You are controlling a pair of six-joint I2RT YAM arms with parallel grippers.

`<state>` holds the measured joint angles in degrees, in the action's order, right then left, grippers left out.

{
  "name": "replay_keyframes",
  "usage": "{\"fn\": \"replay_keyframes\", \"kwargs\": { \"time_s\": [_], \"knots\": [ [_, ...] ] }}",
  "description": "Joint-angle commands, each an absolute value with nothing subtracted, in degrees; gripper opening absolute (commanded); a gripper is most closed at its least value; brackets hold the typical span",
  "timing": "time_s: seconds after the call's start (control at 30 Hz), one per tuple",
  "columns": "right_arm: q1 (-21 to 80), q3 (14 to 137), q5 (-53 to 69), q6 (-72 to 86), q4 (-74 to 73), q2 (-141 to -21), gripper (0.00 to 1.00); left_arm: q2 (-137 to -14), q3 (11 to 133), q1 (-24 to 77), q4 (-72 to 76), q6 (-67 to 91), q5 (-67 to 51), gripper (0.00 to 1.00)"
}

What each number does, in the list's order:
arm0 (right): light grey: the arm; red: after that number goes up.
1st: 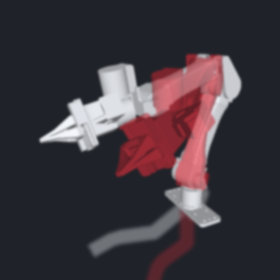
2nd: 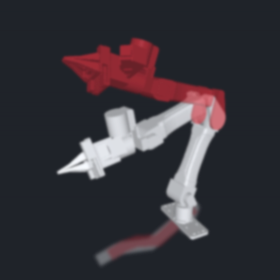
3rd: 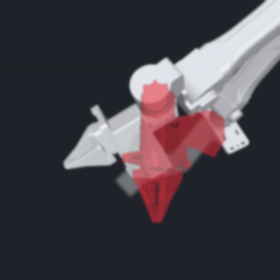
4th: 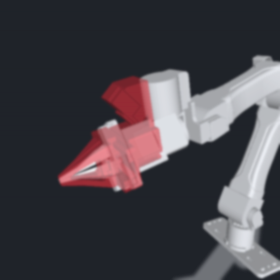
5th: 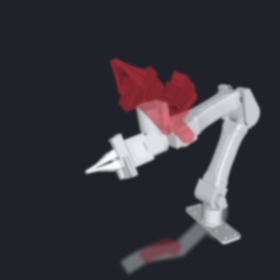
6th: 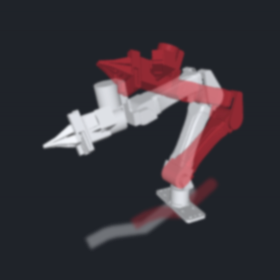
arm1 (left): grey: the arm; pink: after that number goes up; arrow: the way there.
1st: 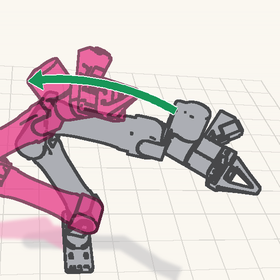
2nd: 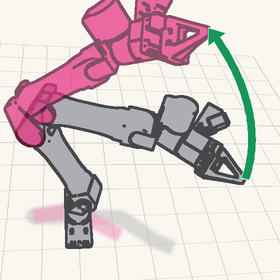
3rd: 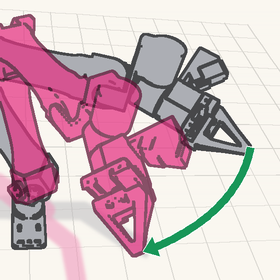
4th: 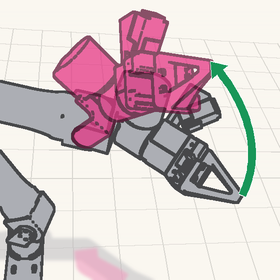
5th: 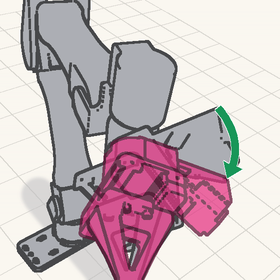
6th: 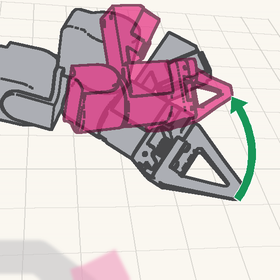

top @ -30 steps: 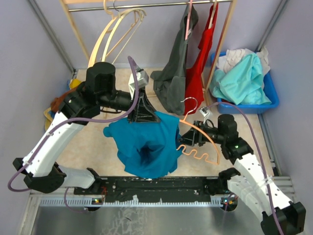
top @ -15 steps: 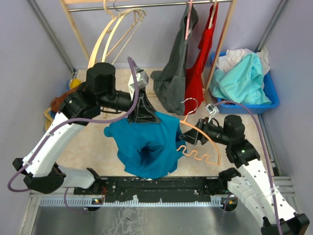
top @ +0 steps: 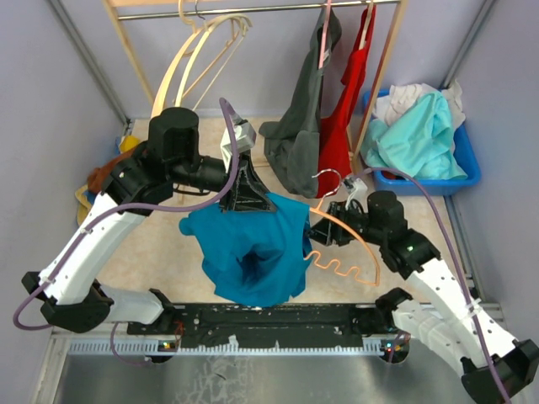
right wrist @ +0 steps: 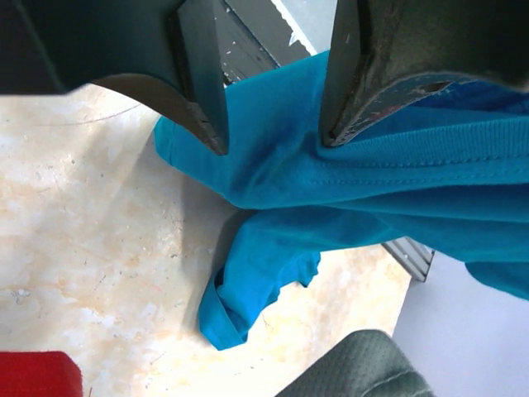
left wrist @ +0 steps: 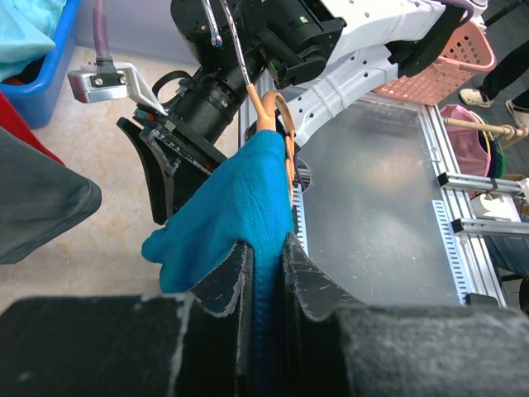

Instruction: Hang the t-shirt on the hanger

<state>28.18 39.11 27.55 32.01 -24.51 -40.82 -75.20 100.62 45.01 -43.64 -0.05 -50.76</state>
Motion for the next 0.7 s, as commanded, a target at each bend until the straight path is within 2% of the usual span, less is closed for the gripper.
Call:
{"fn": "replay_keyframes", "kwargs": {
  "time_s": [0.0,0.2,0.67],
  "knots": [
    [30.57,43.24,20.50,31.39,-24.37,-42.30,0.46,-73.59,101.31,45.18,-39.64,0.00,-53.13,0.00],
    [30.85,44.74,16.88,32.47,-23.70,-43.19,0.44,-72.87,100.35,45.18,-39.34,-0.02,-53.31,0.00],
    [31.26,44.08,20.61,34.63,-16.33,-42.36,0.44,-72.79,99.94,45.17,-38.76,0.08,-53.40,0.00]
  ]
}}
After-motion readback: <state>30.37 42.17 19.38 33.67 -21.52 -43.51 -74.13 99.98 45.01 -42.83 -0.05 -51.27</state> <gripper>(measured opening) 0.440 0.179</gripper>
